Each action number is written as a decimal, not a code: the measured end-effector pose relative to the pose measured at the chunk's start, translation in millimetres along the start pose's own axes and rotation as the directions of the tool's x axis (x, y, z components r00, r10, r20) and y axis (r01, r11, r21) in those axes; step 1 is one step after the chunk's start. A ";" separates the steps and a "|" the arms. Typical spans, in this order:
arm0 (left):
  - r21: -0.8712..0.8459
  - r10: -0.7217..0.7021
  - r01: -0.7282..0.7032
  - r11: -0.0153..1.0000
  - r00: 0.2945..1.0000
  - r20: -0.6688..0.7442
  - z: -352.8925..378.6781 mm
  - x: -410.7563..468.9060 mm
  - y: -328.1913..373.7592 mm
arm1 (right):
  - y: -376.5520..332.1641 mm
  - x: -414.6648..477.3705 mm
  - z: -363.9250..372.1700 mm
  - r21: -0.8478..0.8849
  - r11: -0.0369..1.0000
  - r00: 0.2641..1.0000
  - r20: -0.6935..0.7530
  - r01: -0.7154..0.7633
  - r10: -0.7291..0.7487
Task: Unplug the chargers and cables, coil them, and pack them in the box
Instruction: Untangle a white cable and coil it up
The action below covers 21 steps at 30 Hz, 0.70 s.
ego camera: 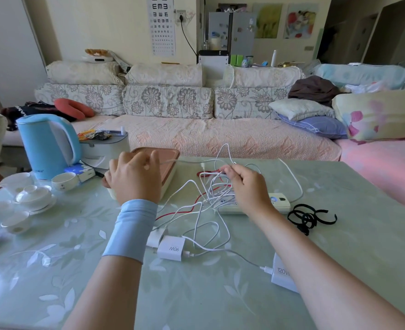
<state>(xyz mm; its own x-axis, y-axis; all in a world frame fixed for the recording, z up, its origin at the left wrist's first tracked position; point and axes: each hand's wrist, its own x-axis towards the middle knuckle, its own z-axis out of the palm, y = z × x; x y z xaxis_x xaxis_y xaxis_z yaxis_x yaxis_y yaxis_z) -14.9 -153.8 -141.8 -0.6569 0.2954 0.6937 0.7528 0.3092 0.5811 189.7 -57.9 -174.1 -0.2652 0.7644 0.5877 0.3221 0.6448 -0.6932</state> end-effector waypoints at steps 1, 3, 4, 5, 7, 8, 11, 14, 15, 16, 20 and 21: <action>0.067 -0.051 0.047 0.997 0.996 0.071 3.8 -0.6 -4.5 | -4.5 2.6 -2.8 0.037 0.999 0.999 -0.037 0.040 -0.039; 0.038 -0.062 0.056 0.998 0.983 0.175 6.1 -3.9 -8.7 | -10.0 5.1 -6.9 0.047 0.992 0.993 -0.029 0.116 -0.115; -0.067 0.001 0.012 0.998 0.983 0.185 5.1 -5.2 -6.6 | -12.7 4.7 -7.3 0.032 0.988 0.989 -0.007 0.150 -0.150; -0.207 0.094 -0.057 0.977 0.981 0.170 3.3 -7.6 -1.1 | -14.6 3.4 -6.4 0.020 0.984 0.984 0.020 0.177 -0.178; -0.466 0.267 -0.146 0.873 0.941 0.207 -1.9 -15.9 17.5 | -19.7 -1.4 -1.3 0.018 0.978 0.975 0.083 0.206 -0.206; -0.552 0.334 -0.140 0.822 0.904 0.267 -3.3 -22.4 27.8 | -22.1 -3.7 1.6 0.014 0.978 0.971 0.118 0.209 -0.209; -0.636 0.294 0.149 0.757 0.792 0.535 -4.2 -40.1 47.6 | -28.4 -7.8 5.8 -0.006 0.986 0.973 0.162 0.168 -0.165; -0.444 0.202 0.181 0.878 0.700 0.685 -3.8 -40.0 47.2 | -28.5 -10.5 5.2 0.051 0.994 0.986 0.133 0.099 -0.105; -0.343 0.202 0.072 0.937 0.689 0.696 -5.5 -37.1 46.3 | -26.3 -10.8 5.0 0.065 0.995 0.985 0.152 0.072 -0.081; -0.229 0.199 -0.050 0.972 0.690 0.696 -8.1 -34.2 45.4 | -24.5 -11.4 4.7 0.061 0.997 0.980 0.190 0.040 -0.051; -0.136 0.207 -0.158 0.978 0.800 0.564 -10.7 -26.2 42.4 | -9.9 -15.3 5.2 -0.076 0.995 0.937 0.339 -0.066 0.088; -0.266 0.217 -0.085 0.960 0.825 0.521 -10.4 -27.4 42.3 | -6.2 -16.1 5.3 -0.109 0.993 0.937 0.339 -0.050 0.085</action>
<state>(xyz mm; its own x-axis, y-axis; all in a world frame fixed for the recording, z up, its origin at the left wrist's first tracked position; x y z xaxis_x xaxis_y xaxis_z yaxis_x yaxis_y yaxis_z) 35.3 -158.3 -131.8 -0.4012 0.7820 0.4771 0.7901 0.0318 0.6122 187.1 -74.2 -181.5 -0.5293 0.7726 0.3505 0.4323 0.6011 -0.6722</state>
